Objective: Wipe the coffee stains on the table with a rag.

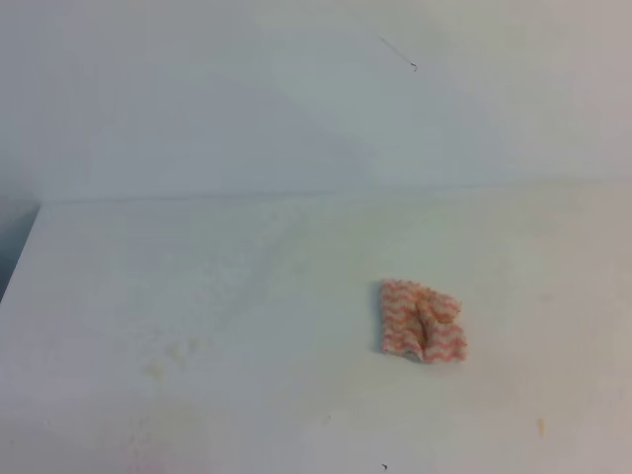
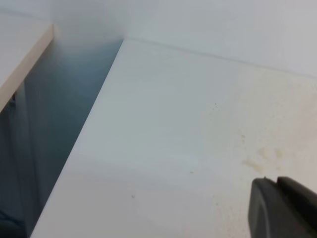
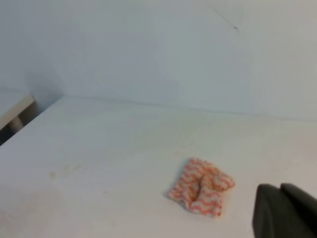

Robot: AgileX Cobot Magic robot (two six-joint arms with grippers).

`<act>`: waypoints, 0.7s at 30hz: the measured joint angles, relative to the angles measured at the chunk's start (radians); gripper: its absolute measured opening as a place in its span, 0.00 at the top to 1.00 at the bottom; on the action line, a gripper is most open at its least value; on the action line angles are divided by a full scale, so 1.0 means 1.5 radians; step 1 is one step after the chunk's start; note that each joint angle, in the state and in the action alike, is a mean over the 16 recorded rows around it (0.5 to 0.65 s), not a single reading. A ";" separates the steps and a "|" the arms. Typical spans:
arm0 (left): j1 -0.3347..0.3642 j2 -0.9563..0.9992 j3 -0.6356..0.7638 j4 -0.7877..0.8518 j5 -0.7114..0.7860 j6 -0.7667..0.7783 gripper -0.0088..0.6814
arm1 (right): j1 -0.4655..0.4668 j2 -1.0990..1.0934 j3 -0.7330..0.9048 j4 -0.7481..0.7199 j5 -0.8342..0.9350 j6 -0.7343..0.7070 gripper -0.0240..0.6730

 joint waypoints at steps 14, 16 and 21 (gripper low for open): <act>0.000 0.000 0.000 0.000 0.000 -0.001 0.99 | -0.120 -0.068 0.170 -0.094 -0.158 0.009 0.97; 0.000 0.000 0.000 0.000 0.000 -0.001 0.99 | -0.153 -0.094 0.211 -0.102 -0.194 0.011 0.97; 0.000 0.000 0.000 0.000 0.000 -0.001 0.99 | -0.229 -0.155 0.295 -0.107 -0.237 0.017 0.97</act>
